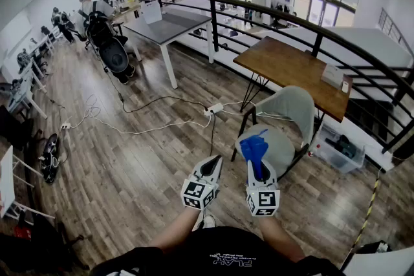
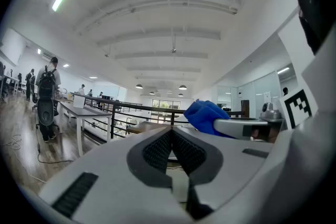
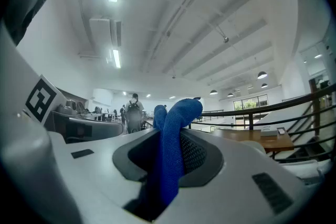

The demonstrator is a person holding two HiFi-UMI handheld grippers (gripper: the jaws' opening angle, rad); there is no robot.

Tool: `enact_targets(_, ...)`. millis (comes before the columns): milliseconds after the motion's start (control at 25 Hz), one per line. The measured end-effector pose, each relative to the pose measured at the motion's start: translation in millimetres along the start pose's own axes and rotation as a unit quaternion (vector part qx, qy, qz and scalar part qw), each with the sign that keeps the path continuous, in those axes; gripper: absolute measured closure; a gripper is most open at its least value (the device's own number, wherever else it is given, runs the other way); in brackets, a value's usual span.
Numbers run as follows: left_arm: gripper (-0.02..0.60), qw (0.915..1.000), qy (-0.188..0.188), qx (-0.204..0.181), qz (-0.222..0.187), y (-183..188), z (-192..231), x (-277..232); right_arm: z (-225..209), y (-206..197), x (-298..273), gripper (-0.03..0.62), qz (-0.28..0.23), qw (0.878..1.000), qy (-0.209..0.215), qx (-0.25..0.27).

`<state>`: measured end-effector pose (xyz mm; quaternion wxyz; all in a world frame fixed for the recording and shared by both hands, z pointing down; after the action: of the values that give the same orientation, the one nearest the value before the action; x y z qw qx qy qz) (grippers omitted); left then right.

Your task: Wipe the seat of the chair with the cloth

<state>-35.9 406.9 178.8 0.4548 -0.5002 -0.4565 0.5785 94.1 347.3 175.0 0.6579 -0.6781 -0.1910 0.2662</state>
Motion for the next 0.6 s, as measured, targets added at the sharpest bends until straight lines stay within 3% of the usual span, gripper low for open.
enact_targets(600,0.58,0.9999,-0.011,0.009,0.006,-7.8,15.5,6.2,22.0,-9.1,-6.7,0.503,0.002,1.0,0.003,-0.008)
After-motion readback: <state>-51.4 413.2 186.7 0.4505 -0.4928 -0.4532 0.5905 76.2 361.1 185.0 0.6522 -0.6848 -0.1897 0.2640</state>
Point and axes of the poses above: the fingertips, and each gripper's own axes: x backward along the fingers, z to its left, y out of its top, the point moved 3 cm from there along x, backward along the fingers, and after that the axes turned 8 degrees about z, right-handed, at the moved point
